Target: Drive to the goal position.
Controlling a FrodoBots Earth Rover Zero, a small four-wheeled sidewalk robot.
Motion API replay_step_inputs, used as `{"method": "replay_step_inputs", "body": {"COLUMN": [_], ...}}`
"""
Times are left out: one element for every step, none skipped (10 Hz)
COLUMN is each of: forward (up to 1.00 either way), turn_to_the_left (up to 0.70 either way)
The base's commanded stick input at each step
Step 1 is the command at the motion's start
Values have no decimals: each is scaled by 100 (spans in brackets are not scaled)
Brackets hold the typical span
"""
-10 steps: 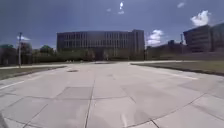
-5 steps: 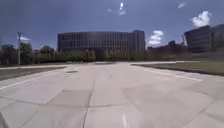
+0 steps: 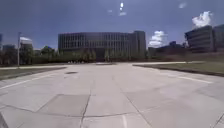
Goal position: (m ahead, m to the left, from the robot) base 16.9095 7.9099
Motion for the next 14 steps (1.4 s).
{"method": "replay_step_inputs", "body": {"forward": [50, 50, 50, 50, 50, 50, 50, 50, 50, 50, 50, 50, 50, 50], "turn_to_the_left": [0, 0, 0, 0, 0, 0, 0, 0, 0, 0, 0, 0, 0, 0]}}
